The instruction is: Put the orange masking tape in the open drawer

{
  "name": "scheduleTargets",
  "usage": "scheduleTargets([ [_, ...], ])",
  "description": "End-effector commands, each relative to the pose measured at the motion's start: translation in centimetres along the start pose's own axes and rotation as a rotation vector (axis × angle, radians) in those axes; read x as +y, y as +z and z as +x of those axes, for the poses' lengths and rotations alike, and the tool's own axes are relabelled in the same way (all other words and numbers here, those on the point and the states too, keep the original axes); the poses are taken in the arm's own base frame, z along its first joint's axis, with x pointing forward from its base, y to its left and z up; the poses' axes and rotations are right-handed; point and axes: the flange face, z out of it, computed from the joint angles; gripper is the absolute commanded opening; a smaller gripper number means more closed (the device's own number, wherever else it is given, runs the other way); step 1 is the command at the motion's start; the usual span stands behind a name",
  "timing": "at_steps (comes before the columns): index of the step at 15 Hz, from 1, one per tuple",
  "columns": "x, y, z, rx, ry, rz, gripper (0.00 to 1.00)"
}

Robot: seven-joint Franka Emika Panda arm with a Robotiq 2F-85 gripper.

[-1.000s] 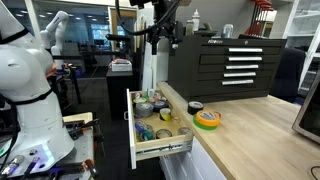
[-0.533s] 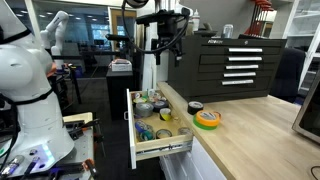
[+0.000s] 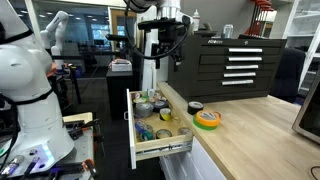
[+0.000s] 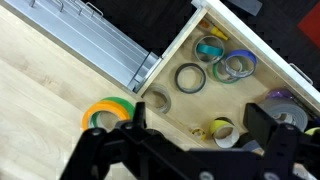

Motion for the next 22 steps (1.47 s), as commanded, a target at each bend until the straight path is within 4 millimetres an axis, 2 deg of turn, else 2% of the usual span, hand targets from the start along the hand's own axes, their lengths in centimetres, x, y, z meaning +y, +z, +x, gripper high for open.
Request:
scheduleTargets([
  [1,0.0,0.0,0.0,-0.001,0.000,0.000,1.00],
  [6,-0.2,3.2,0.9,0.009,0.010,0.037,1.00],
  [14,0.3,8.8,5.2,0.037,-0.022,0.028,1.00],
  [17,1.0,10.7,6.7,0.047,-0.041,0.016,1.00],
  [22,2.6,12.7,8.8,0.083,-0.082,-0.004,1.00],
])
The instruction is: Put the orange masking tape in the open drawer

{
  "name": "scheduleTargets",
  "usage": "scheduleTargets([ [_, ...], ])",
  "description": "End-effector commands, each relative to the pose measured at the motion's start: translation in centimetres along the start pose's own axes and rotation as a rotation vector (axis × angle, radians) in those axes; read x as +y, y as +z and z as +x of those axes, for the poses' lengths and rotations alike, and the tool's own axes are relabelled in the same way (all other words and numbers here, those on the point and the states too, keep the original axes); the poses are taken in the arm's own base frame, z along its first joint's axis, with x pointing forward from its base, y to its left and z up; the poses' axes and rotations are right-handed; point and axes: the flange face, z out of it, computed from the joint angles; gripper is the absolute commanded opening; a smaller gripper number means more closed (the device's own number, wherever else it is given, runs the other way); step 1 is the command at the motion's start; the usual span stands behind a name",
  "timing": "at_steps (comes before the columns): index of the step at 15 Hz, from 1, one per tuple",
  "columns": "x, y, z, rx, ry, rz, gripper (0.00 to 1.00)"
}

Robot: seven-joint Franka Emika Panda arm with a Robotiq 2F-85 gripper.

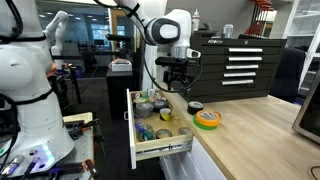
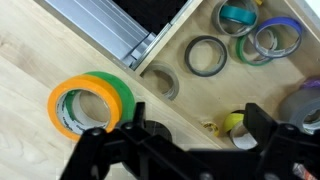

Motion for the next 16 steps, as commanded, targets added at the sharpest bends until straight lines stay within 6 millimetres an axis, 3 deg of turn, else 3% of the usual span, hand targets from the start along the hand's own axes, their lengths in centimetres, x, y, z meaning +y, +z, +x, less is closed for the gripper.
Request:
scheduleTargets([
  [1,2.0,0.9,1.6,0.049,-0.030,-0.004,1.00],
  [7,5.3,2.3,2.9,0.060,-0.039,-0.003,1.00],
  [8,4.0,2.1,2.2,0.043,-0.035,-0.010,1.00],
  [11,4.9,2.5,2.7,0.043,-0.029,-0.013,1.00],
  [16,4.3,3.1,3.0,0.044,-0.037,-0.007,1.00],
])
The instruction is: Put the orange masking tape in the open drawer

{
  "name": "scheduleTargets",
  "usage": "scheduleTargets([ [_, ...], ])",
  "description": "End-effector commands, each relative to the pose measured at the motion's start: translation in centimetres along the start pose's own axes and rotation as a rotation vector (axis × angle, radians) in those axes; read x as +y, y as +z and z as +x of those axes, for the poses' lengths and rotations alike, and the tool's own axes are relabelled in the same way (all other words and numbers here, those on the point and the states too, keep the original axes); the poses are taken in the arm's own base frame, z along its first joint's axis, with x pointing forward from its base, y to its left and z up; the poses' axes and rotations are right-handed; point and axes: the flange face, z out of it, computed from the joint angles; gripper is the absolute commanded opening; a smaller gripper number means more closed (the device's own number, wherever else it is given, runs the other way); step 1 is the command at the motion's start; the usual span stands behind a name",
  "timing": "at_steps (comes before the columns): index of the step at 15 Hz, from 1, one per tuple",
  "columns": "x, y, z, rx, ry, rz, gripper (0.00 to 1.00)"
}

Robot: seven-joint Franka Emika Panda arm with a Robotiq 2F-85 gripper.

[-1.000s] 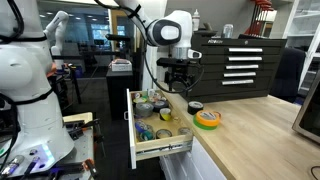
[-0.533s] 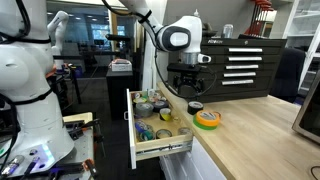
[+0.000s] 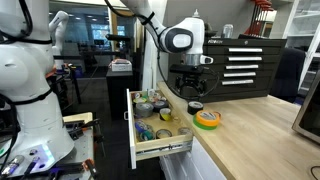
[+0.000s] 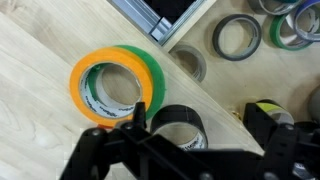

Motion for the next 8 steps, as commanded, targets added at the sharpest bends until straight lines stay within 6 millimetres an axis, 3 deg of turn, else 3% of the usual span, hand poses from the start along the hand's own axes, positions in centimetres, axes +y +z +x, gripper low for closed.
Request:
scheduleTargets([
  [1,-0.6,0.9,0.3,0.003,-0.010,-0.004,1.00],
  [8,-1.1,3.2,1.3,-0.017,-0.056,-0.005,1.00],
])
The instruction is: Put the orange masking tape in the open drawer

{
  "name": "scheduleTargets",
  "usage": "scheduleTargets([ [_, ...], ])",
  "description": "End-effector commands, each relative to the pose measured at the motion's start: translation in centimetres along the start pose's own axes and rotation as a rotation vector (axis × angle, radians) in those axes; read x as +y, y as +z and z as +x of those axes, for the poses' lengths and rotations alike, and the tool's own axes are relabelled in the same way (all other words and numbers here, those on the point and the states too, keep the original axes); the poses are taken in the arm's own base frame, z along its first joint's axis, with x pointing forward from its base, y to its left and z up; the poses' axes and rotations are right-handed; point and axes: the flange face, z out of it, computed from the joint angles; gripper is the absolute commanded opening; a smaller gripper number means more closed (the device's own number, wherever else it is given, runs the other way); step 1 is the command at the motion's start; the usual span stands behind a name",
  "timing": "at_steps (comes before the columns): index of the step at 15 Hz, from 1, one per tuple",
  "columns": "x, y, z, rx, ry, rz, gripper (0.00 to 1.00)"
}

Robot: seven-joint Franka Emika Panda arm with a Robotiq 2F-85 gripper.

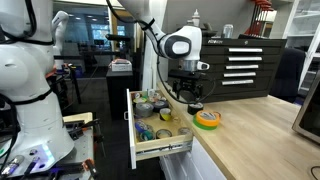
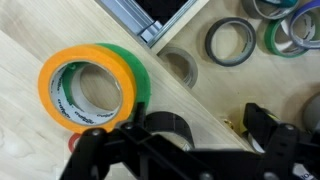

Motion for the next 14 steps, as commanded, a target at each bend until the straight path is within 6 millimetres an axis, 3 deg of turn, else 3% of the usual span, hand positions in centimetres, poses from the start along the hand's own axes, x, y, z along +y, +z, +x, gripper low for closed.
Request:
scheduleTargets([
  [1,0.5,0.7,0.4,0.012,-0.019,-0.029,1.00],
  [14,3.9,2.7,-0.5,0.005,0.009,-0.065,1.00],
])
